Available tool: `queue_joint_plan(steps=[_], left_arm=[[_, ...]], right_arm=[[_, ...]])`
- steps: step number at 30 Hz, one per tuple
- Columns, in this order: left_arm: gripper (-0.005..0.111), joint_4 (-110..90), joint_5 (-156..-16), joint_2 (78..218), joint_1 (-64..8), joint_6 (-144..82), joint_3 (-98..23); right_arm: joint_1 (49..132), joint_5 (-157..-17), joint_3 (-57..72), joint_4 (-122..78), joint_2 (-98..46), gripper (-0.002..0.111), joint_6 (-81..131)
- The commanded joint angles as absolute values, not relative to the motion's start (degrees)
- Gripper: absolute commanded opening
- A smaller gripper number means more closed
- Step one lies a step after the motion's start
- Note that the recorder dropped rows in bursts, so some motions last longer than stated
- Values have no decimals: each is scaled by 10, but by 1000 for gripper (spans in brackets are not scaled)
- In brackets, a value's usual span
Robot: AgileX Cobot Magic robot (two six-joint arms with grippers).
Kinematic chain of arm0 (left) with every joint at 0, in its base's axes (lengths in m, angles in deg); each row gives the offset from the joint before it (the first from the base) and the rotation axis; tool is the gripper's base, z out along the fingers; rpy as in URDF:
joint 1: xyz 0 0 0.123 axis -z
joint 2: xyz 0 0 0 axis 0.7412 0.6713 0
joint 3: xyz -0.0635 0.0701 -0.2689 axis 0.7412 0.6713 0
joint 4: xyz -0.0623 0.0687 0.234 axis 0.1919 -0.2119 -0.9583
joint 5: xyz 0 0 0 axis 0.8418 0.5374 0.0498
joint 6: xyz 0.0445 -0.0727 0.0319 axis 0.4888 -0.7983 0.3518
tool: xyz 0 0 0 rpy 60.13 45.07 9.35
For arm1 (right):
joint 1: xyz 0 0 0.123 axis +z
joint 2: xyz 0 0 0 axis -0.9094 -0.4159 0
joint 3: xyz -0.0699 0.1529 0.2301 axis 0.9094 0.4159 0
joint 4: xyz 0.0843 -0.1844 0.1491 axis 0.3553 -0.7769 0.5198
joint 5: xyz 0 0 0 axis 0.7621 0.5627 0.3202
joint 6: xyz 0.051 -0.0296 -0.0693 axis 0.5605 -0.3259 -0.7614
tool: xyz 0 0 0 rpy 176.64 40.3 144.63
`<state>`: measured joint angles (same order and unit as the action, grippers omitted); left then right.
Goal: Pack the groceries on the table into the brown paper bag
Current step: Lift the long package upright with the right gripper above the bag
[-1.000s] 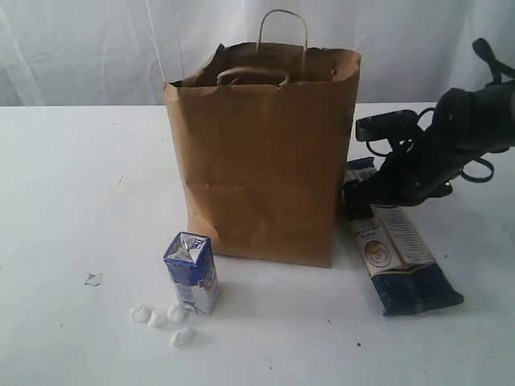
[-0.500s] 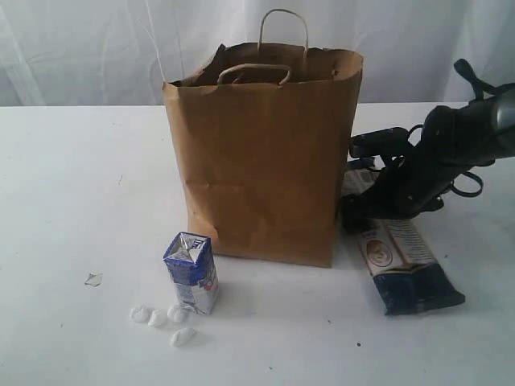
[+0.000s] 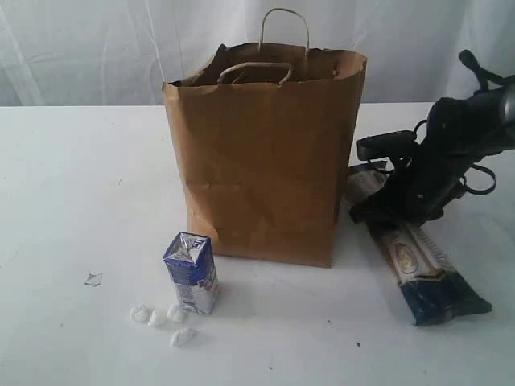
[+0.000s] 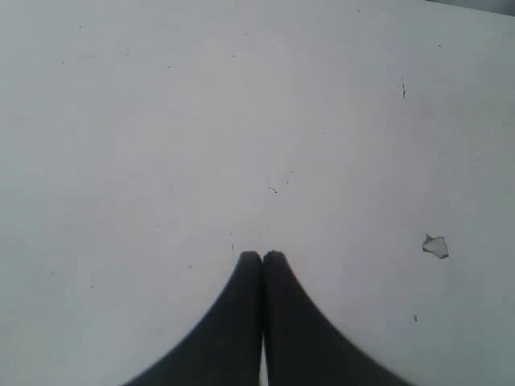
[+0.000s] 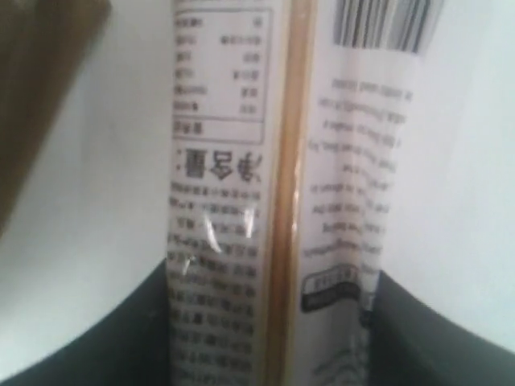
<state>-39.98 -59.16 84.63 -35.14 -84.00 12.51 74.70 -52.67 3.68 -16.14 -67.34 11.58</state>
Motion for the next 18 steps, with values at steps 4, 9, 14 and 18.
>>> queue_joint_plan(steps=[4,9,14,18], left_arm=[[0,-405,-591,848,-351,-841,128],[0,-405,-591,848,-351,-841,128],[0,-405,-591,848,-351,-841,128],[0,-405,-591,848,-351,-841,128]], right_arm=[[692,-456,18,-168,-559,0,125],[677,-419,18,-173,-535,0,62],[674,-383,18,-164,-522,0,64],[668,-400,17,-165,-484,0,64]])
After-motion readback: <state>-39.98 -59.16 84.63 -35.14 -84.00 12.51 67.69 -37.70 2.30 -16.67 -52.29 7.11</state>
